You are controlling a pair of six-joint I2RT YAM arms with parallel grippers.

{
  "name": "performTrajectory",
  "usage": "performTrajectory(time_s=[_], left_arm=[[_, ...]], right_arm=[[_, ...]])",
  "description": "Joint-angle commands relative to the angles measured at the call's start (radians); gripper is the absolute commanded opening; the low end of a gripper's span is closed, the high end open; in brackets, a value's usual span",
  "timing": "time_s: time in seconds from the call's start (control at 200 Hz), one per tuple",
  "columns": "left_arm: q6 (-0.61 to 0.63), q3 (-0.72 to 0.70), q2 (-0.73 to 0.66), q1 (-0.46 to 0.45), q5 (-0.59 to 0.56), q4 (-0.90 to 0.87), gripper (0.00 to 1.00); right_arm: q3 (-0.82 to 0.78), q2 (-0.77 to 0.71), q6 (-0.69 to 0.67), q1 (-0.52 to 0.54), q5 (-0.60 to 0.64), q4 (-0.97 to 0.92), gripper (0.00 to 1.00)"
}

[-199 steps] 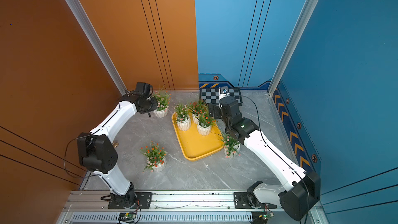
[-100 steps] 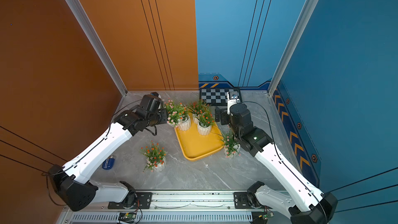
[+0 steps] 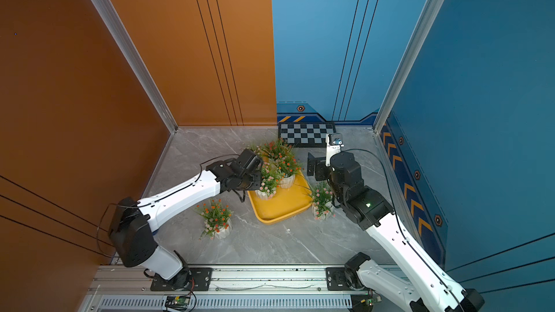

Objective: Put the potted gypsophila into the storage box
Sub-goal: Place the baby's breath potted plant at the storage box.

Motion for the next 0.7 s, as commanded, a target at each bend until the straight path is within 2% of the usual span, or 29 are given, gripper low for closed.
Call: performTrajectory(time_s=[0.0, 0.415, 0.696], left_arm=[[-0.011, 0.037, 0.048, 0.027, 0.045, 0.096, 0.00], [0.030, 0.109, 0.182, 0.117, 0.075, 0.110, 0.00], [0.029, 0.101, 0.184, 0.145, 0.054, 0.139, 0.00]], right_arm=[[-0.012, -0.010, 0.005, 0.002, 0.041, -0.041, 1.00], [0.002, 0.026, 0.010, -0.007, 0.075, -0.049, 1.00], [0.029, 0.055, 0.016, -0.004, 0.064, -0.049, 1.00]])
